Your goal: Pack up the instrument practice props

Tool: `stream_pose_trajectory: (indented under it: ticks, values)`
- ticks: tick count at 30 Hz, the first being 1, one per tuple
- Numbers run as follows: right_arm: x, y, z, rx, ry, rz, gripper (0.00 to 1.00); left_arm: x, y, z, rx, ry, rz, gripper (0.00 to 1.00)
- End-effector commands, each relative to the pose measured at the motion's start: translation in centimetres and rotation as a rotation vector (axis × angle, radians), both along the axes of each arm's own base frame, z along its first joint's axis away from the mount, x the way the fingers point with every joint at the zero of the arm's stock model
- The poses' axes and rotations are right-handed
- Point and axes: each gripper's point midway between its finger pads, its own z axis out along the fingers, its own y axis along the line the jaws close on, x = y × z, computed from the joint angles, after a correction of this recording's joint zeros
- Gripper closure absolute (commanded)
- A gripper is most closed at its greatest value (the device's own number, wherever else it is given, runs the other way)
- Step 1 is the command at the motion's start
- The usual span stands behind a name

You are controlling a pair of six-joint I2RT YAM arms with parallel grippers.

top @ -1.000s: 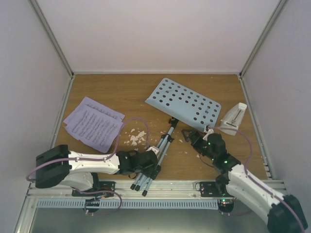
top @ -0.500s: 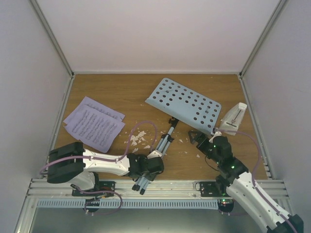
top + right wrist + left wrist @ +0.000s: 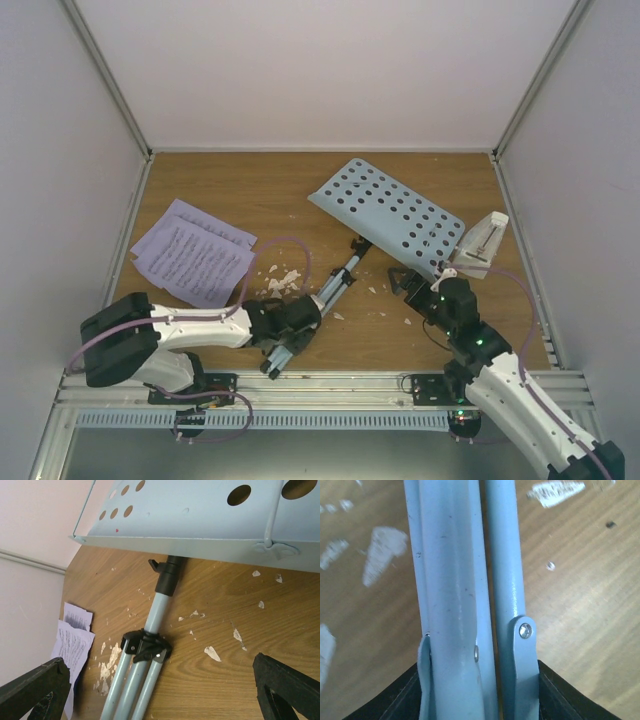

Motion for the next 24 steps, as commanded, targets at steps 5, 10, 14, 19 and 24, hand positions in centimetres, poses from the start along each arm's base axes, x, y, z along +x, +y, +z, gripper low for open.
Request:
stream_pose_trajectory:
  ticks: [5,10,14,19,24]
  values:
    - [0.5,-0.7,1.6,-0.033,-0.042,-0.019,0.01,6.9,-2.6,5.5,-0.224,-0.170,-0.093,0.64]
    - [0.5,-0.9,1.3,-0.047,-0.038,-0.022,0.00,9.9,-1.6,5.1,-0.208,-0.176,-0.066,0.64]
    - [0.6,-1.3,1.1,-0.077,-0.039,-0.031,0.01,12.1,-1.1,5.6,-0.170,-0.222,-0.030,0.57]
    - [0.8,-2.1,1.6,-0.144,-0.053,-0.035,0.00,14.7,0.5,4.3,-0.106,-0.227,0.035,0.56]
    - [1.6,-3.0,3.3,-0.249,-0.095,-0.040,0.00,16.3,1.5,3.8,-0.083,-0.211,0.079,0.48]
